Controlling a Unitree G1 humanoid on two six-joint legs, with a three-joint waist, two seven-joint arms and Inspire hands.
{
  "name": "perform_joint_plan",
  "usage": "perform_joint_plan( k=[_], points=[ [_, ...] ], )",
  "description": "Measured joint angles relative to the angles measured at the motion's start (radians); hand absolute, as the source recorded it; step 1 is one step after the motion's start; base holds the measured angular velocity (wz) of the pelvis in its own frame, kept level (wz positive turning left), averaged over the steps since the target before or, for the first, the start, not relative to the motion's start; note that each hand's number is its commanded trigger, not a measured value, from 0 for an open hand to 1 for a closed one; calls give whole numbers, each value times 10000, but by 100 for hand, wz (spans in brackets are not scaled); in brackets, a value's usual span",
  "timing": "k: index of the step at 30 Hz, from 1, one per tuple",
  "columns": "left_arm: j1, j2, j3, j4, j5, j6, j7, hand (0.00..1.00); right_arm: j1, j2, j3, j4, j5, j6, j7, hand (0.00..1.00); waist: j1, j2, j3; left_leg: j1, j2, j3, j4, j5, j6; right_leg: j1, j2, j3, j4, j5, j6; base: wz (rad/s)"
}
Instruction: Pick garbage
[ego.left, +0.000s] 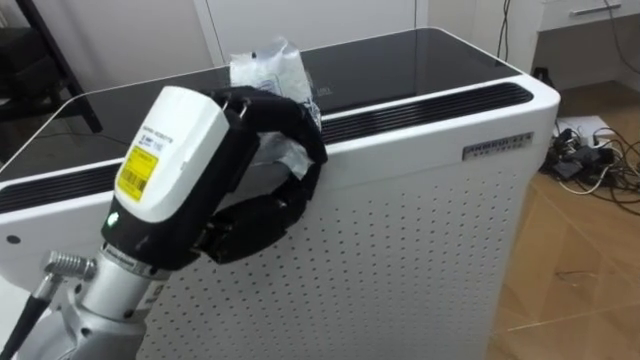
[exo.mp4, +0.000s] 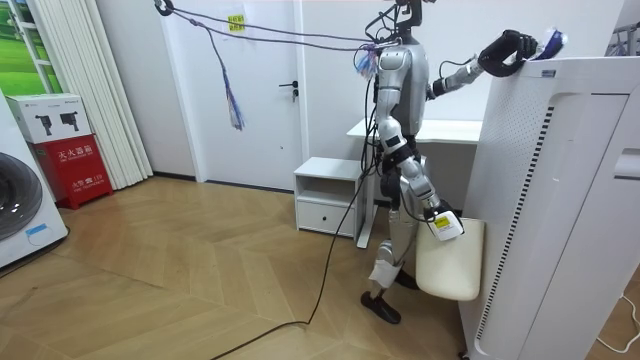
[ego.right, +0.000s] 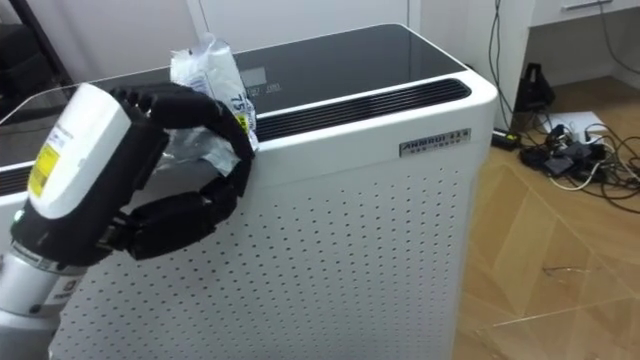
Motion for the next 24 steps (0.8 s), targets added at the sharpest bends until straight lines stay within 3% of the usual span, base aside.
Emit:
perform_joint_plan(
  k=[7,10,12,14,18,20,24],
  points=[
    [4,1,108,-215,-68,0,122,100,4,-3,4,0,67,0,34,100,10,-2,-3,28,-15,14,-26,26,4,2,11,3,-22,46,-79,0],
    [35,8,117,-449,-600,136,-56,100,5,-7,9,-2,96,-16,93,100,-7,-25,-6,-7,-41,-42,15,27,7,-17,-25,-40,-43,27,-75,5],
    [26,7,116,-511,-1284,217,-244,100,5,-22,21,-21,95,-38,148,100,-14,-27,-9,-32,-51,-55,16,25,11,-24,-86,-100,-65,24,-75,8],
    [-30,-22,154,-732,-2684,746,-608,100,6,-23,120,-19,92,-50,156,100,-71,-41,-18,-121,-53,-62,20,20,18,-28,-80,-175,-170,27,-77,11],
    [-54,-113,435,-1021,-4290,1170,-1343,100,6,-46,231,4,78,-107,215,100,-165,-79,-14,-154,-64,-22,-3,23,21,-18,-106,-238,-231,13,-86,7],
    [-53,-206,502,-1110,-5966,1477,-1620,100,5,-56,397,47,84,-171,216,100,-193,-87,-15,-207,-72,-36,-3,23,22,-2,-102,-285,-327,11,-88,6],
    [-109,-282,493,-1193,-7896,1514,-2008,100,-4,-25,584,81,87,-179,216,100,-159,-121,-13,-298,-71,-13,4,23,22,-10,-96,-357,-393,11,-90,10]
  ],
)
